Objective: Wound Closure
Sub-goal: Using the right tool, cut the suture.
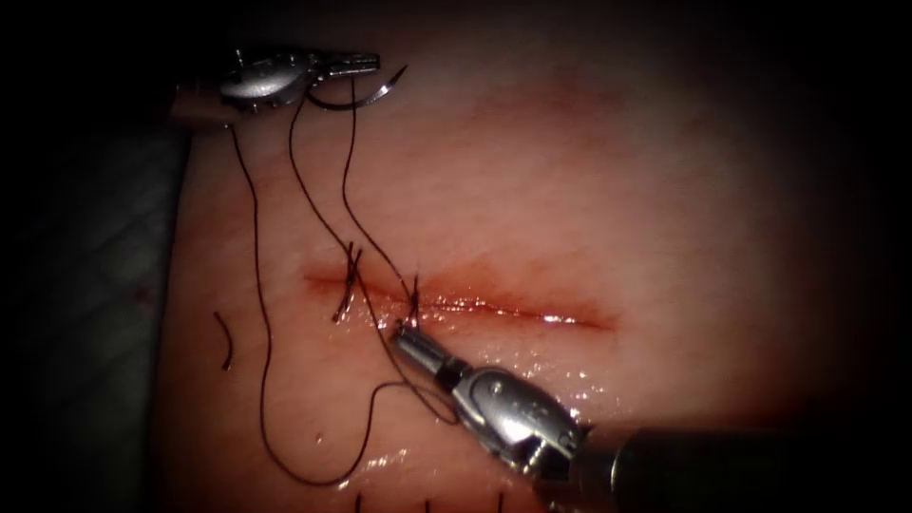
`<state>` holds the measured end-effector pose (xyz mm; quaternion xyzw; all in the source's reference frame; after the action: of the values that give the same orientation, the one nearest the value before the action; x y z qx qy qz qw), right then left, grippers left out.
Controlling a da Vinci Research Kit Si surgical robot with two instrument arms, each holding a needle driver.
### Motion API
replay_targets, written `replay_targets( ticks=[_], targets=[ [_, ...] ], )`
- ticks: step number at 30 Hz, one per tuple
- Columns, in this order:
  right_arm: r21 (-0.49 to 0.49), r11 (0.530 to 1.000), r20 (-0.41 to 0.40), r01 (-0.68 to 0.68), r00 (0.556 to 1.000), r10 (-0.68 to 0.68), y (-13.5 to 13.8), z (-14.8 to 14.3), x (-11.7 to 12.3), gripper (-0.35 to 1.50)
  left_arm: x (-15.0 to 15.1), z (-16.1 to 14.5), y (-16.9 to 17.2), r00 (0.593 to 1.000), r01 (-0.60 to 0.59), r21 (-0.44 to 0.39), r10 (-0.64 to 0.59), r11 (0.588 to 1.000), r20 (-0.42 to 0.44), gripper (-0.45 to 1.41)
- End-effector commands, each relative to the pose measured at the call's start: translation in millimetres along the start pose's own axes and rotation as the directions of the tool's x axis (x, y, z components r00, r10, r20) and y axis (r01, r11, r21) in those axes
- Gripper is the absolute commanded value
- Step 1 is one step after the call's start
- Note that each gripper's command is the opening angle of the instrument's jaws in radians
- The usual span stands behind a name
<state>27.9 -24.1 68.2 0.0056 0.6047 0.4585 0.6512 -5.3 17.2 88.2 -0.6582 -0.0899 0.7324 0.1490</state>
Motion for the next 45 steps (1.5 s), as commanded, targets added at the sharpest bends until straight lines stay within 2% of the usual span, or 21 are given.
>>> replay_targets(
  ticks=[1, 2, 3, 6, 12, 14, 16, 19, 21, 25, 31, 38, 41, 45],
  targets=[
    [-0.004, 1.000, -0.001, -0.012, 1.000, 0.012, 0.1, 0.0, -0.1, 0.78, 0.9, -0.3, 1.9, 1.000, 0.002, -0.054, -0.004, 0.999, -0.027, -0.45],
    [-0.001, 1.000, -0.004, -0.009, 1.000, 0.009, 0.4, -0.3, 0.8, 1.18, 2.4, -1.1, 4.3, 0.998, 0.002, -0.099, -0.008, 0.995, -0.054, -0.45],
    [0.022, 1.000, -0.016, -0.004, 1.000, 0.004, 0.6, -0.6, 1.6, 1.28, 3.7, -1.7, 6.2, 0.998, 0.003, -0.130, -0.011, 0.992, -0.064, -0.45],
    [0.042, 0.999, -0.016, 0.017, 1.000, -0.016, 0.8, -1.4, 3.1, 1.38, 6.1, -2.6, 9.1, 0.997, 0.008, -0.169, -0.021, 0.986, -0.075, -0.45],
    [0.057, 0.998, -0.011, 0.040, 0.999, -0.039, 1.5, -2.3, 6.0, 1.43, 11.6, -3.9, 13.4, 0.996, 0.005, -0.193, -0.023, 0.981, -0.091, -0.45],
    [0.060, 0.996, 0.002, 0.061, 0.998, -0.061, 2.0, -2.3, 6.7, 1.30, 13.7, -4.2, 14.5, 0.995, 0.003, -0.196, -0.022, 0.981, -0.095, -0.45],
    [0.064, 0.993, 0.035, 0.101, 0.994, -0.103, 2.5, -2.1, 7.4, 1.03, 15.4, -4.3, 15.4, 0.995, 0.000, -0.198, -0.020, 0.980, -0.098, -0.45],
    [0.086, 0.989, 0.134, 0.123, 0.982, -0.134, 3.4, -1.2, 7.9, 0.91, 18.1, -4.4, 16.7, 0.995, 0.006, -0.198, -0.026, 0.980, -0.099, -0.45],
    [0.088, 0.985, 0.167, 0.145, 0.973, -0.158, 3.8, -0.7, 7.9, 0.81, 19.8, -4.6, 17.4, 0.995, 0.015, -0.170, -0.031, 0.985, -0.094, -0.45],
    [0.079, 0.982, 0.235, 0.170, 0.954, -0.184, 4.6, 1.1, 7.5, 0.76, 22.6, -5.0, 18.9, 0.994, 0.024, -0.154, -0.041, 0.988, -0.105, -0.45],
    [0.054, 0.974, 0.287, 0.219, 0.931, -0.226, 5.1, 4.3, 7.0, 0.76, 26.3, -5.1, 21.2, 0.993, 0.030, -0.154, -0.047, 0.988, -0.108, -0.45],
    [0.052, 0.955, 0.310, 0.293, 0.904, -0.294, 4.7, 7.2, 6.5, 0.71, 28.0, -5.3, 22.5, 0.993, 0.030, -0.159, -0.048, 0.987, -0.110, -0.45],
    [0.052, 0.935, 0.325, 0.351, 0.879, -0.349, 4.2, 8.3, 6.1, 0.54, 28.7, -5.0, 22.9, 0.992, 0.030, -0.164, -0.050, 0.986, -0.119, -0.45],
    [0.055, 0.904, 0.349, 0.423, 0.840, -0.415, 4.0, 9.7, 4.7, 0.49, 29.6, -4.5, 23.4, 0.990, 0.017, -0.169, -0.039, 0.985, -0.132, -0.45]
  ],
)
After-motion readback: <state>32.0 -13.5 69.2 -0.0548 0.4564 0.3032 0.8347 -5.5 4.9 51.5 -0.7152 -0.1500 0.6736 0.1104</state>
